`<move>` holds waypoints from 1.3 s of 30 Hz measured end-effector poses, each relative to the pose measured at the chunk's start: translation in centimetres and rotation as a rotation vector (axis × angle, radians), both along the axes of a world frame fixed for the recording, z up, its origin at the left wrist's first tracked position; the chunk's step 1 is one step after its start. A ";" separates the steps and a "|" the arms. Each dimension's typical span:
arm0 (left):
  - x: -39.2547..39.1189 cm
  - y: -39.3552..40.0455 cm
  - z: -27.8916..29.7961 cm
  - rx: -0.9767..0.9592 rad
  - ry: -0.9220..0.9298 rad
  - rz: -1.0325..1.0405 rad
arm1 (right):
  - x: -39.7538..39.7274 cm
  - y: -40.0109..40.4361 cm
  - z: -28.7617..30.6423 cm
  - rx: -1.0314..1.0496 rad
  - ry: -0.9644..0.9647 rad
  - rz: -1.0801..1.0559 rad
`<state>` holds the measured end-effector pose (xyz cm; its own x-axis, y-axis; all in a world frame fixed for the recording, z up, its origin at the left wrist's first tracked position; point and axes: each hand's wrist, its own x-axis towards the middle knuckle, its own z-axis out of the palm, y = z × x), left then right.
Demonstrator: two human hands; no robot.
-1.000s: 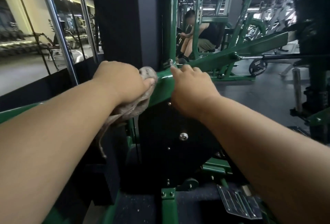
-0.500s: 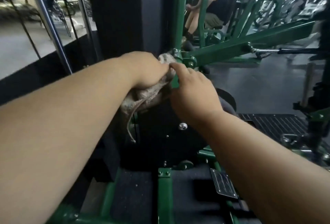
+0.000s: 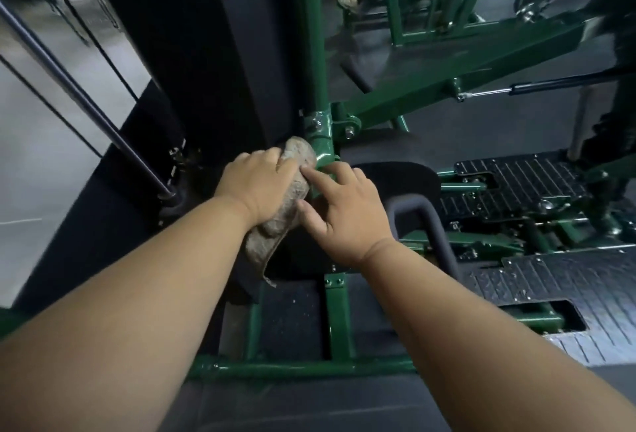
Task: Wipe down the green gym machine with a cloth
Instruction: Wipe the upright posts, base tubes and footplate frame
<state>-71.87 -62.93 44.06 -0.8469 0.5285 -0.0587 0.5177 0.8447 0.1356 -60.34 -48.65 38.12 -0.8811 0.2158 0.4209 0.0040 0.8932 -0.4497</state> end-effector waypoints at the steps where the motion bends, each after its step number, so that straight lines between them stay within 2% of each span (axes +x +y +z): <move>1: 0.2 -0.1 0.3 0.062 -0.045 0.013 | 0.0 0.1 0.1 -0.009 -0.003 -0.009; 4: 0.7 -1.8 1.3 0.367 -0.252 0.139 | -0.2 0.0 0.6 -0.041 -0.036 -0.026; 5: 0.8 -3.0 1.1 0.399 -0.290 0.164 | -0.3 -0.1 0.8 -0.034 -0.056 -0.030; 6: 0.9 -4.6 1.0 0.366 -0.310 0.166 | -0.5 -0.2 1.2 -0.006 -0.075 -0.036; 9: 1.5 -9.4 0.5 0.042 -0.232 0.133 | -1.4 -0.9 3.0 0.137 -0.049 -0.032; 13: 2.2 -9.8 0.3 0.017 -0.130 0.139 | -3.4 -2.9 3.5 0.291 -0.042 0.215; 15: 2.4 -9.5 0.2 -0.011 -0.033 0.124 | -4.1 -2.3 2.8 0.268 -0.066 0.183; 17: 2.8 -9.6 0.4 -0.039 0.010 0.122 | -4.3 -0.8 1.8 0.170 -0.054 0.018; 19: 2.9 -9.8 0.2 -0.061 0.016 0.117 | -4.1 0.3 0.7 -0.011 -0.039 -0.106; 22: 2.8 -9.7 0.0 -0.094 0.057 0.104 | -4.2 -0.4 0.8 -0.344 -0.048 -0.116; 25: 2.7 -9.7 -0.1 -0.113 0.090 0.110 | -5.4 -0.7 2.2 -0.678 -0.104 -0.258; 26: 2.6 -9.7 -0.1 -0.118 0.092 0.110 | -5.8 -0.4 2.7 -0.762 -0.119 -0.317; 28: 2.7 -9.6 -0.1 -0.131 0.101 0.100 | -6.4 0.5 3.4 -0.804 -0.133 -0.345; 33: 2.6 -9.7 -0.3 -0.121 0.133 0.094 | -10.2 3.4 6.5 -0.716 -0.038 -0.190; 34: 2.6 -9.7 -0.5 -0.118 0.143 0.092 | -11.0 4.2 6.9 -0.607 -0.024 -0.157; 37: 2.5 -9.8 -0.8 -0.103 0.179 0.083 | -11.7 5.2 6.7 -0.092 -0.015 -0.014; 39: 2.5 -9.7 -0.9 -0.091 0.198 0.085 | -11.4 5.0 6.2 0.046 -0.036 0.049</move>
